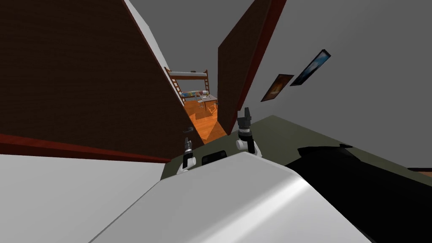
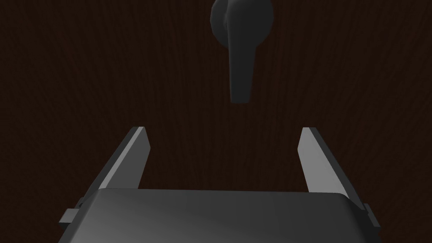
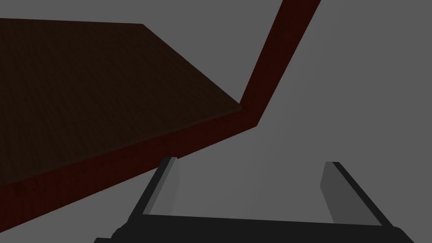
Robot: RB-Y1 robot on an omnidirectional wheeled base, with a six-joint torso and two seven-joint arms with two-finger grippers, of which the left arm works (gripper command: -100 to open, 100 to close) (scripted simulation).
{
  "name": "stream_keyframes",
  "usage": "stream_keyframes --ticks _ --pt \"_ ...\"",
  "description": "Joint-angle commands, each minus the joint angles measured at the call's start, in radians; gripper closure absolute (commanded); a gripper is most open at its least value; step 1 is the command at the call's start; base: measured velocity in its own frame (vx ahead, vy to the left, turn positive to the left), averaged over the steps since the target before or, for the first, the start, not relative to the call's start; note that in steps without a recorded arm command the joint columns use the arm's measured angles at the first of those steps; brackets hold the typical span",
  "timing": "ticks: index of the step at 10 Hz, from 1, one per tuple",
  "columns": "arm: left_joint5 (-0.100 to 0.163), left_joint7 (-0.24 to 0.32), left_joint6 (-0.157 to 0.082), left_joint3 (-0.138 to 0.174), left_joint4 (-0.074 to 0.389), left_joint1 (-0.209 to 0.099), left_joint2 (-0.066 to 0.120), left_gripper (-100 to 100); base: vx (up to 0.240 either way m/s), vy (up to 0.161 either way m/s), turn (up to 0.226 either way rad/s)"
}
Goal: Push the door open
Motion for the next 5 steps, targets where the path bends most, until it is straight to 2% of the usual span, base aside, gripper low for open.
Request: stream_keyframes --ticks 1,2,3,5 --pt "-0.001 -0.005 -0.005 0.003 0.028 -0.007 -0.007 -100 -0.008 0.113 -0.150" --pt "0.000 -0.002 -0.009 0.003 0.027 -0.008 -0.003 -100 0.000 0.055 -0.037" --pt "0.001 -0.003 -0.016 0.005 0.035 -0.009 0.013 -100 0.098 0.027 -0.024" --pt "0.003 -0.003 -0.021 0.007 0.039 -0.009 0.021 -100 0.158 0.022 -0.023"
